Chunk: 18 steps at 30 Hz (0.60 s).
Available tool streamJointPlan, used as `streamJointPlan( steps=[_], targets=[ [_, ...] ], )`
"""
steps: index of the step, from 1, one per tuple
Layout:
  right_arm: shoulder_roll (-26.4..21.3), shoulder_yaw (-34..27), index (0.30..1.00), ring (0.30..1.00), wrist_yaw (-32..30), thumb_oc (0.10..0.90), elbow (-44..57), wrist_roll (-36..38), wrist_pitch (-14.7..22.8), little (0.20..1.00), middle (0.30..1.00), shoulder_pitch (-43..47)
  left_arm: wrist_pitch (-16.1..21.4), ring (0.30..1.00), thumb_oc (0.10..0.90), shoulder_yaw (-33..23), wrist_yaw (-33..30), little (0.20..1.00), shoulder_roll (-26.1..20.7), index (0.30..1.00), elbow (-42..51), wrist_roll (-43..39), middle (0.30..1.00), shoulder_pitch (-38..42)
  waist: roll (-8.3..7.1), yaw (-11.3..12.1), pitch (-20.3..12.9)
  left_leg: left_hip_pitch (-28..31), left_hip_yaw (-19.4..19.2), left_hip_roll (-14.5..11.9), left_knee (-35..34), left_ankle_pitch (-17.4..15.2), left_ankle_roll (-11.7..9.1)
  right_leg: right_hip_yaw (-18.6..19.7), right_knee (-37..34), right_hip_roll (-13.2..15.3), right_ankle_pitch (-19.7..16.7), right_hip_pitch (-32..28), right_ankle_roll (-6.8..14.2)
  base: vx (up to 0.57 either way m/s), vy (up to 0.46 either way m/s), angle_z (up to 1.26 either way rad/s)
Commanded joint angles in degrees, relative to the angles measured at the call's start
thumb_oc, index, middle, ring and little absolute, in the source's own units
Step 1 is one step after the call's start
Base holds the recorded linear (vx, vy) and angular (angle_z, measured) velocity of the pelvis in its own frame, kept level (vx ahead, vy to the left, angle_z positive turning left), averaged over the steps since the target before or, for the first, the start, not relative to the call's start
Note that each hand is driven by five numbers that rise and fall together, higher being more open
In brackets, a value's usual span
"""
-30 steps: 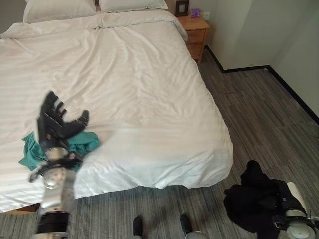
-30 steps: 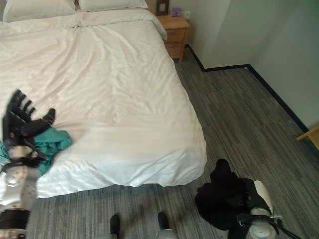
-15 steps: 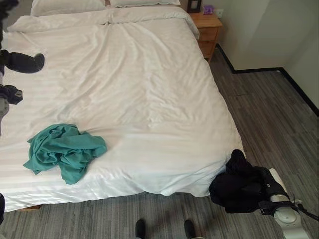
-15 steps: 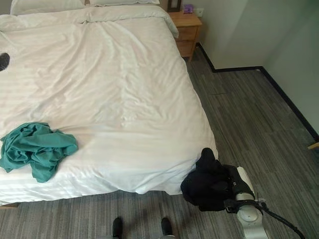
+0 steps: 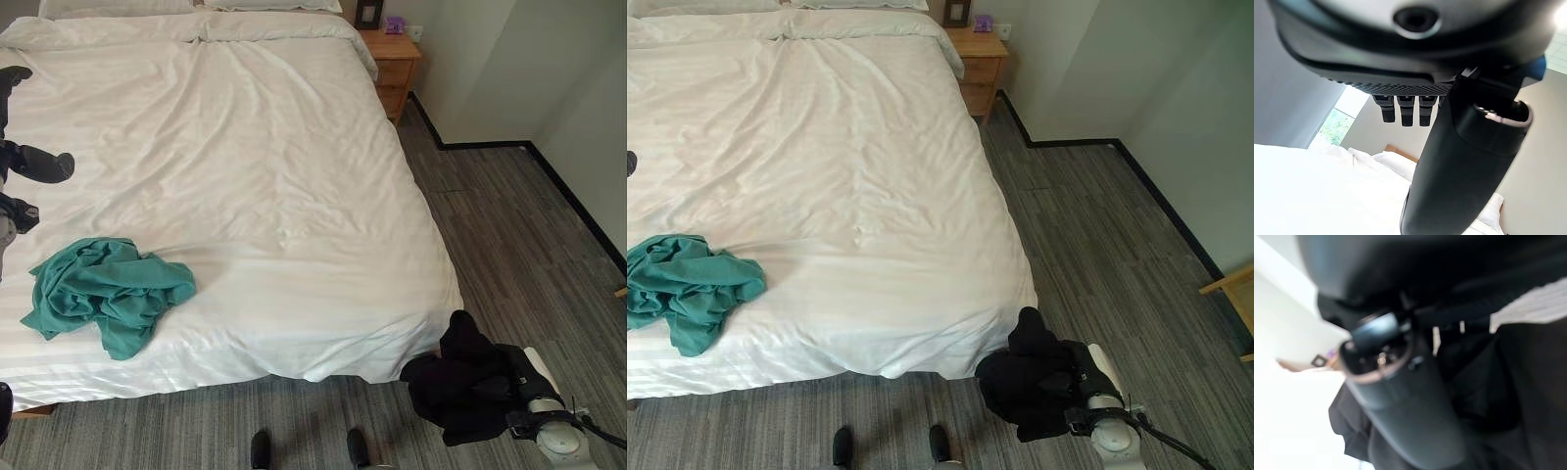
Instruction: Pick up bed clothes into laundry basket.
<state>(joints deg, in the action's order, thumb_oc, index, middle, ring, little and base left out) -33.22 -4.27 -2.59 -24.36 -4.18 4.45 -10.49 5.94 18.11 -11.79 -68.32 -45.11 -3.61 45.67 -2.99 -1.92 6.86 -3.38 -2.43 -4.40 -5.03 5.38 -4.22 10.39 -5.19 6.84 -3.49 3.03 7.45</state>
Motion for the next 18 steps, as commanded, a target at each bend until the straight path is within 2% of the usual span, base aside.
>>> streamJointPlan(
  steps=[1, 7, 18],
  targets=[
    [-7.8, -3.6, 0.300, 0.300, -1.7, 0.400, 4.7, -0.5, 3.4, 0.300, 0.300, 2.9, 1.5, 0.900, 0.800, -6.2, -1.3, 0.900, -3.0, 0.900, -2.1, 2.0, 0.900, 3.2, 2.24, 0.8, -2.9, -0.5, 0.4, -2.9, 1.6, -1.7, -1.1, -2.3, 4.6, 4.4, 7.4, -3.6, 6.1, 0.00, 0.000, 0.00],
    [-7.5, -3.0, 0.300, 0.300, -1.1, 0.400, 4.8, -1.9, 2.6, 0.300, 0.300, 3.5, 1.2, 0.900, 0.800, -11.7, 0.3, 0.900, -1.0, 0.900, 1.3, 2.0, 0.900, -5.9, 2.89, 1.5, -2.0, -0.7, 0.8, -2.8, 1.4, -1.4, -1.1, -2.6, 5.5, 4.1, 8.1, -3.2, 5.6, 0.00, -0.003, 0.01],
    [-7.4, -2.9, 0.300, 0.300, -0.5, 0.400, 5.7, -3.4, 1.9, 0.300, 0.300, 3.6, 0.6, 0.900, 0.800, -18.2, 1.5, 0.900, 0.3, 0.900, 4.7, 3.6, 0.900, -15.9, 3.33, 2.0, -1.9, -0.2, 1.1, -3.0, 1.0, -1.3, -1.2, -3.0, 6.0, 3.7, 9.0, -3.8, 5.1, 0.00, -0.016, 0.04]
  ],
)
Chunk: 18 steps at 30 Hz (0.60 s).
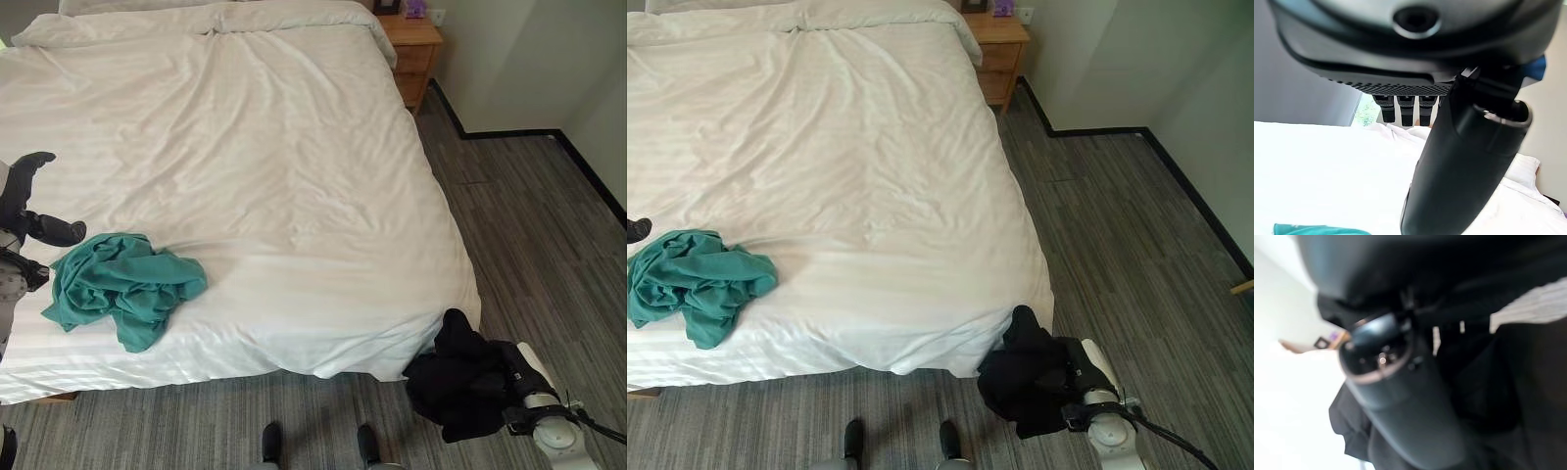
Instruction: Pick up bed clothes into laundry basket.
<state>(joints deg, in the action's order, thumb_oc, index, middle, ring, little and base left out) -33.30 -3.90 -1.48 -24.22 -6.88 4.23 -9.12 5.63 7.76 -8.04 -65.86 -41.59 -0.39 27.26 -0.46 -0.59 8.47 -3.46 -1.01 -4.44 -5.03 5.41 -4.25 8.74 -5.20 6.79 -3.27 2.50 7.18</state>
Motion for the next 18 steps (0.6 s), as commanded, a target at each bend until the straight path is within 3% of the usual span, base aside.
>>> streamJointPlan(
  steps=[1, 18],
  targets=[
    [-7.3, -3.2, 0.300, 0.300, -1.5, 0.400, 5.7, -0.8, 2.2, 0.300, 0.300, 2.1, 0.9, 0.900, 0.800, -8.5, -2.2, 0.900, -1.9, 0.900, 1.4, 0.5, 0.900, 1.7, 0.83, 0.6, -3.5, 0.0, -0.4, -3.0, 1.0, -1.4, -1.2, -1.4, 6.0, 3.8, 8.8, -3.3, 5.3, 0.00, 0.000, 0.00],
    [-6.5, -3.3, 0.300, 0.300, -0.3, 0.400, 5.7, -2.0, 1.5, 0.300, 0.300, 1.8, -0.3, 0.900, 0.800, -12.8, 0.7, 0.900, 3.0, 0.900, 4.7, 4.7, 0.900, -8.7, 0.71, 0.7, -3.4, 0.1, -0.9, -3.0, 0.9, -2.0, -1.1, -1.3, 5.9, 3.9, 9.0, -3.2, 4.9, 0.00, 0.000, 0.00]
  ],
)
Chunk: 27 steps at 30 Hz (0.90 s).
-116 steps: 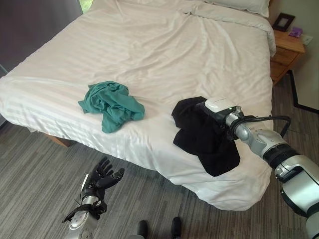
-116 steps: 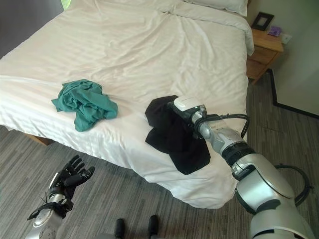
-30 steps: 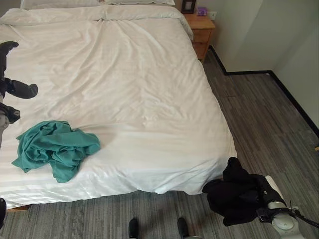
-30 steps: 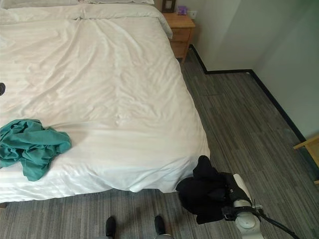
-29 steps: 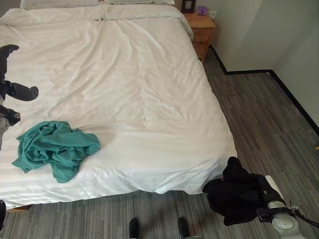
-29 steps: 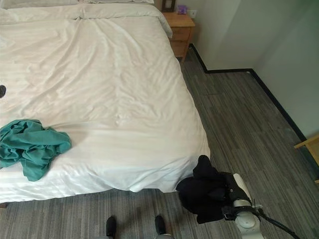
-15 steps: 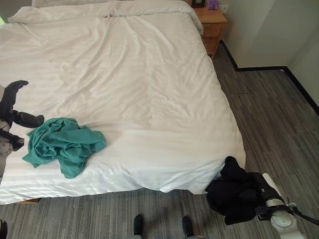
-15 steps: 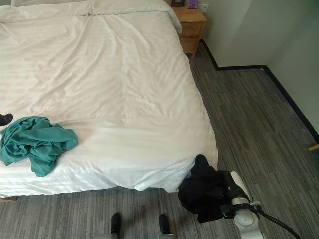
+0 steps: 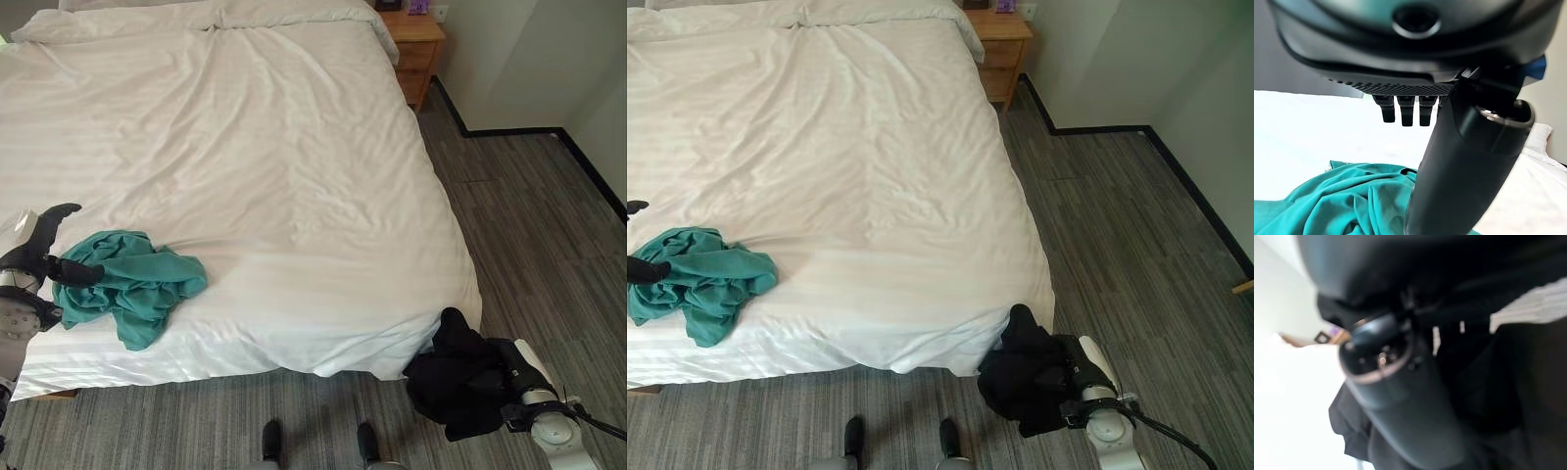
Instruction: Pick up bed clothes into laundry basket.
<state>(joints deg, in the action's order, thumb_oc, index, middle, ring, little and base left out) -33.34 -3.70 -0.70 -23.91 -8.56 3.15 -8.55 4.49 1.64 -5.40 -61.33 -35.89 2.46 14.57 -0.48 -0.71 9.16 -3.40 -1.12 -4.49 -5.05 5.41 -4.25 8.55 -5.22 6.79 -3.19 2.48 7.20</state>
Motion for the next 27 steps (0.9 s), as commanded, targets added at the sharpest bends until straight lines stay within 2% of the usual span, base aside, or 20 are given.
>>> streamJointPlan(
  steps=[1, 4, 9, 12, 13, 14, 19, 24, 25, 26, 27],
  targets=[
    [-6.4, -3.6, 0.300, 0.300, -0.9, 0.400, 5.5, -0.3, 2.5, 0.300, 0.300, 1.1, 0.7, 0.900, 0.800, -6.8, -1.7, 0.900, -1.2, 0.900, -1.0, 2.1, 0.900, 3.7, 0.74, 0.8, -4.0, 0.0, -0.8, -2.9, 0.9, -2.0, -1.1, -1.1, 5.8, 3.9, 9.0, -3.2, 4.9, 0.00, 0.000, 0.00],
    [-6.4, -3.3, 0.300, 0.300, -0.7, 0.400, 5.5, 0.0, 2.3, 0.300, 0.300, 1.3, 0.2, 0.900, 0.800, -5.9, -1.1, 0.900, 0.5, 0.900, -2.7, 2.6, 0.900, 3.7, 0.67, 0.6, -3.7, -0.2, -0.8, -3.1, 0.9, -2.0, -1.1, -1.1, 5.8, 3.8, 9.0, -2.9, 4.8, 0.00, 0.000, 0.00],
    [-6.8, -2.3, 0.300, 0.300, -1.0, 0.400, 5.3, 0.6, 2.8, 0.300, 0.300, 2.1, -1.2, 0.900, 0.800, -0.3, -1.8, 0.900, 3.1, 0.900, -8.9, 9.0, 0.900, 8.4, -0.18, -0.2, -2.1, -2.0, -0.7, -3.6, 1.2, -2.0, -1.1, -0.7, 6.3, 3.0, 8.7, -0.8, 4.8, -0.05, 0.002, -0.02],
    [-6.9, -0.6, 0.300, 0.300, -1.1, 0.400, 5.3, 1.9, 3.4, 0.300, 0.300, 3.2, -2.3, 0.900, 0.800, 4.2, -3.4, 0.900, 6.5, 0.900, -19.7, 12.5, 0.900, 13.6, -1.76, -1.6, -0.6, -4.2, -1.1, -4.4, 1.5, -1.8, -1.2, -0.3, 6.4, 2.4, 7.7, 1.5, 5.0, -0.08, 0.002, -0.04],
    [-6.8, -0.7, 0.300, 0.300, -1.2, 0.400, 5.2, 2.0, 3.4, 0.300, 0.300, 3.3, -2.2, 0.900, 0.800, 4.6, -3.5, 0.900, 6.5, 0.900, -20.2, 12.5, 0.900, 14.1, -1.76, -1.5, -0.7, -4.3, -1.1, -4.4, 1.5, -1.8, -1.2, -0.3, 6.4, 2.3, 7.7, 1.7, 5.0, -0.06, 0.006, -0.06],
    [-6.9, -0.4, 0.300, 0.300, -0.9, 0.400, 6.0, 2.8, 3.7, 0.300, 0.300, 3.0, -3.1, 0.900, 0.800, 5.3, -4.1, 0.900, 8.9, 0.900, -26.0, 12.2, 0.900, 16.1, -3.02, -2.4, -0.4, -5.6, -1.8, -5.0, 1.7, -1.8, -1.3, 0.1, 6.2, 1.7, 6.6, 3.1, 5.0, -0.03, 0.010, -0.13],
    [-6.8, -1.3, 0.300, 0.300, -1.0, 0.400, 6.5, 4.9, 3.4, 0.300, 0.300, 1.6, -4.5, 0.900, 0.800, 7.3, -4.2, 0.900, 13.4, 0.900, -32.3, 14.1, 0.900, 17.2, -4.75, -4.0, -1.3, -7.7, -2.9, -6.2, 1.7, -1.9, -1.4, 0.8, 5.3, 1.0, 4.4, 5.7, 5.3, 0.03, 0.033, -0.15],
    [-6.2, -1.7, 0.300, 0.300, -1.0, 0.400, 7.4, 4.2, 3.5, 0.300, 0.300, -0.4, -5.1, 0.900, 0.800, 7.9, -3.4, 0.900, 14.7, 0.900, -33.9, 15.7, 0.900, 16.7, -4.83, -4.3, -3.5, -5.6, -4.2, -6.4, 1.0, -2.8, -1.3, 1.8, 3.8, 1.3, 3.7, 4.7, 5.7, 0.11, 0.066, -0.12],
    [-6.1, -1.6, 0.300, 0.300, -0.9, 0.400, 7.5, 4.0, 3.6, 0.300, 0.300, -0.5, -4.9, 0.465, 0.510, 7.7, -3.5, 0.465, 14.7, 0.465, -34.3, 15.5, 0.465, 16.6, -4.70, -4.4, -3.9, -4.9, -4.6, -6.3, 0.9, -3.0, -1.3, 2.0, 3.6, 1.4, 3.7, 4.5, 5.8, 0.14, 0.092, -0.02],
    [-6.2, -1.6, 0.300, 0.300, -0.8, 0.400, 7.5, 3.8, 3.8, 0.300, 0.300, -0.8, -4.7, 0.300, 0.400, 7.0, -3.4, 0.300, 14.3, 0.300, -33.7, 14.4, 0.300, 16.7, -4.51, -4.4, -4.4, -4.2, -4.9, -6.2, 0.8, -3.3, -1.3, 2.2, 3.4, 1.5, 3.7, 4.2, 5.9, 0.09, 0.065, -0.03],
    [-6.1, -1.6, 0.300, 0.300, -0.6, 0.400, 7.6, 3.6, 3.7, 0.300, 0.300, -1.1, -4.6, 0.300, 0.400, 6.5, -3.3, 0.300, 14.0, 0.300, -32.7, 13.4, 0.300, 16.6, -4.34, -4.3, -4.6, -3.6, -5.2, -6.2, 0.7, -3.4, -1.3, 2.3, 3.3, 1.6, 3.8, 3.8, 5.9, 0.07, 0.051, -0.06]
  ],
)
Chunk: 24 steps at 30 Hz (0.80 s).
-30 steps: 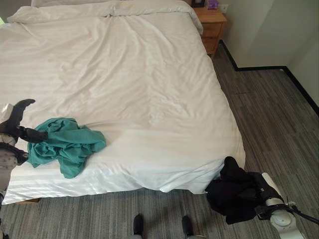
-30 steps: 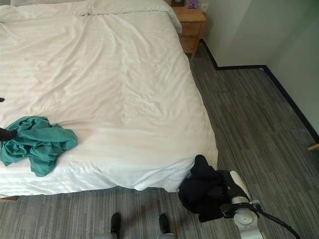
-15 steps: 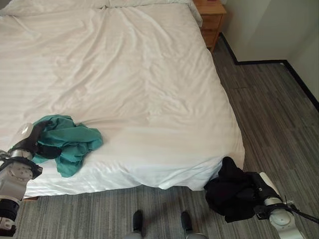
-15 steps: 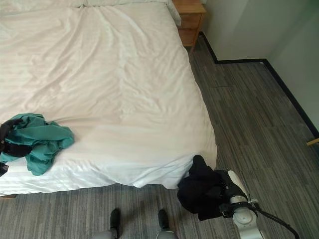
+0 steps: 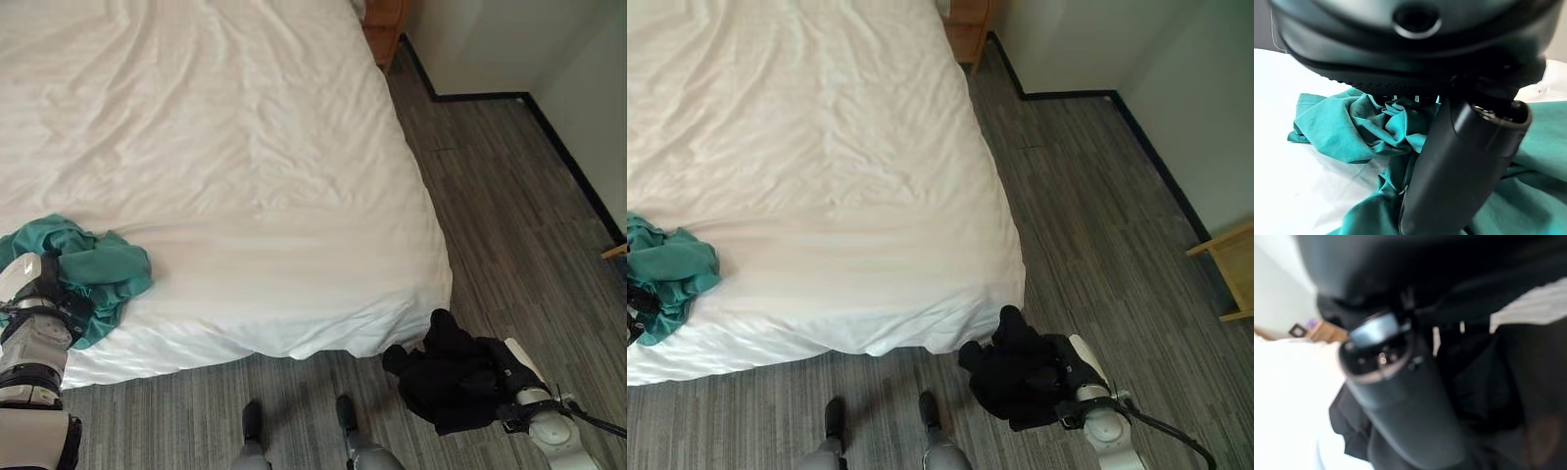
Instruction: Pick up bed clothes into laundry basket.
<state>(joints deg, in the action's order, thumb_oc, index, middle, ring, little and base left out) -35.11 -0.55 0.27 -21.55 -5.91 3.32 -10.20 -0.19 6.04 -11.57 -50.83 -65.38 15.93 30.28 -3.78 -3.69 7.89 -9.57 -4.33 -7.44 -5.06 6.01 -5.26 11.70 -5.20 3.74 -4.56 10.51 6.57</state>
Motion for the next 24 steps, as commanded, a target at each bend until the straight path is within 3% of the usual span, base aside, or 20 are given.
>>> streamJointPlan(
  steps=[1, 8, 10, 13, 16, 21, 24],
  targets=[
    [-4.3, -4.6, 0.300, 0.300, -1.5, 0.400, 5.4, 0.8, 3.4, 0.300, 0.300, 0.5, 0.3, 0.300, 0.400, 1.5, 2.7, 0.300, 3.5, 0.300, -2.8, -1.6, 0.300, 0.9, -0.80, -1.3, -3.6, 2.9, -2.1, -3.1, 0.6, -4.1, -0.3, -0.8, 3.3, 4.8, 5.3, -4.5, 6.5, 0.06, 0.041, -0.08],
    [-5.4, -6.9, 0.300, 0.300, -1.5, 0.400, 5.9, -1.7, 2.1, 0.300, 0.300, 1.5, 4.3, 0.300, 0.400, -6.5, 1.8, 0.300, 0.7, 0.300, 10.2, -18.9, 0.300, -1.7, 1.60, -0.3, -5.4, 5.4, -1.6, -1.9, 0.1, -4.3, -0.6, -2.3, 3.5, 5.7, 6.9, -7.0, 6.0, 0.03, 0.010, -0.05],
    [-5.5, -6.8, 0.300, 0.300, -1.5, 0.400, 5.9, -1.7, 2.1, 0.300, 0.300, 1.5, 4.2, 0.300, 0.400, -6.8, 1.8, 0.300, 0.7, 0.300, 10.4, -19.0, 0.300, -2.0, 1.67, -0.5, -5.4, 5.5, -1.6, -1.9, 0.1, -4.3, -0.6, -2.3, 3.5, 5.7, 6.9, -7.1, 6.0, 0.01, -0.019, 0.06],
    [-6.1, -11.7, 0.300, 0.300, -3.2, 0.400, 6.9, -1.6, 1.6, 0.300, 0.300, 2.5, 7.3, 0.300, 0.400, -12.7, 1.4, 0.300, -0.1, 0.300, 22.9, -28.0, 0.300, -6.9, 2.81, 0.2, -6.0, 6.2, -1.1, -1.6, 0.1, -4.0, -0.7, -3.4, 4.1, 5.6, 7.7, -8.2, 5.6, -0.01, -0.049, 0.07],
    [-7.4, -14.1, 0.300, 0.300, -4.6, 0.400, 8.1, -2.3, 1.9, 0.300, 0.300, 4.3, 9.7, 0.300, 0.400, -15.4, 1.4, 0.300, 0.6, 0.300, 27.1, -33.9, 0.300, -9.7, 3.65, 0.5, -6.5, 6.5, -0.9, -1.3, 0.1, -3.7, -0.8, -3.9, 4.9, 5.7, 8.2, -8.9, 5.4, -0.03, -0.048, 0.02],
    [-9.5, -18.4, 0.300, 0.300, -6.8, 0.400, 12.6, -2.7, 2.5, 0.300, 0.300, 6.7, 11.6, 0.300, 0.400, -16.7, 0.6, 0.300, -0.1, 0.300, 36.9, -35.7, 0.300, -10.7, 4.79, 0.9, -7.2, 6.6, -0.3, -0.9, 0.1, -3.2, -0.9, -5.0, 5.9, 5.8, 8.8, -9.9, 5.0, -0.03, -0.052, 0.09],
    [-9.6, -17.5, 0.300, 0.300, -6.0, 0.400, 17.4, 3.3, 4.4, 0.300, 0.300, 10.9, 13.3, 0.300, 0.400, -15.7, 0.0, 0.300, 1.0, 0.300, 43.2, -36.9, 0.300, -10.5, 5.41, 1.4, -7.8, 7.1, 0.1, -0.6, 0.1, -3.0, -1.0, -5.5, 6.7, 5.6, 9.3, -10.7, 4.6, -0.03, -0.059, 0.08]
  ],
)
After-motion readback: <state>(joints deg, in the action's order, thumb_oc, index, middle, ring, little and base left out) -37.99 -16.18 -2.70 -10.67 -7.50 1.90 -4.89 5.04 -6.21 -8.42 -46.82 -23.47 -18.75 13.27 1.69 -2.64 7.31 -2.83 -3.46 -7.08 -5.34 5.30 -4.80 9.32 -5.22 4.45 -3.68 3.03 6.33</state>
